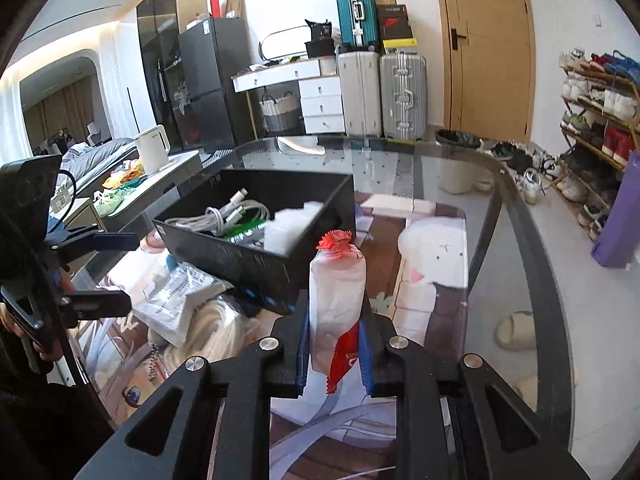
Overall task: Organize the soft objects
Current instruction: 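Lift the red-edged packet with the right gripper while the left grasps the white sachet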
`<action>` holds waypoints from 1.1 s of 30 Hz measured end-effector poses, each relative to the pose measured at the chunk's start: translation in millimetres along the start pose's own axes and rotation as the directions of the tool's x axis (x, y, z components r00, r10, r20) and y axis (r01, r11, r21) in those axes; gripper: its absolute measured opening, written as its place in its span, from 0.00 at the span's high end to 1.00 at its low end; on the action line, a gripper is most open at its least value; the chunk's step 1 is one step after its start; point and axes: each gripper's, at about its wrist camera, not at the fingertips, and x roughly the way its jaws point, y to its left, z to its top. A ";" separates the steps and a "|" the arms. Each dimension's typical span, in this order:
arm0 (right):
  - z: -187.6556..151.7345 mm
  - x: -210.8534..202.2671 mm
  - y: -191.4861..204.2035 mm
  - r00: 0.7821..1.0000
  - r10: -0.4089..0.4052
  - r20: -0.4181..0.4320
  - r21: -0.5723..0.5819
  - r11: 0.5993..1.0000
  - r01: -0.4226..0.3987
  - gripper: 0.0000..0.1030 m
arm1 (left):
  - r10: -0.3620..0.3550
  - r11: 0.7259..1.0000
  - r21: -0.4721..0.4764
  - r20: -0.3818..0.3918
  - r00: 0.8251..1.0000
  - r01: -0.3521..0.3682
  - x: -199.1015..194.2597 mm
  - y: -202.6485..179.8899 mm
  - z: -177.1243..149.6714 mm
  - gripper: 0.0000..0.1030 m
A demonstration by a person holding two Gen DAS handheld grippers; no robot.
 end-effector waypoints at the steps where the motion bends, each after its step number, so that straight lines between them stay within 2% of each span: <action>1: 1.3 -4.2 1.8 1.000 -0.002 0.011 -0.007 1.000 0.002 0.81 | 0.010 1.000 0.002 0.001 1.000 -0.010 0.9 -2.8 0.5 0.00; 9: 7.7 -20.8 10.5 0.999 0.020 0.045 -0.027 0.999 -0.019 0.81 | 0.078 0.995 0.059 -0.021 0.997 -0.076 19.6 -21.2 -1.7 0.00; 21: 7.7 -11.4 21.5 0.999 0.048 0.022 -0.044 0.998 -0.047 0.81 | 0.024 1.000 -0.017 -0.028 0.999 -0.025 27.2 -12.9 -3.9 0.03; 29: 7.3 -5.6 29.4 0.998 0.063 0.013 -0.060 0.996 -0.062 0.81 | 0.037 0.999 -0.019 -0.065 0.997 -0.038 40.6 -17.1 -10.2 0.21; 33: 6.6 -3.6 32.9 0.998 0.064 0.004 -0.070 0.996 -0.064 0.81 | 0.038 0.999 -0.029 -0.048 0.998 -0.040 40.1 -12.4 -10.8 0.37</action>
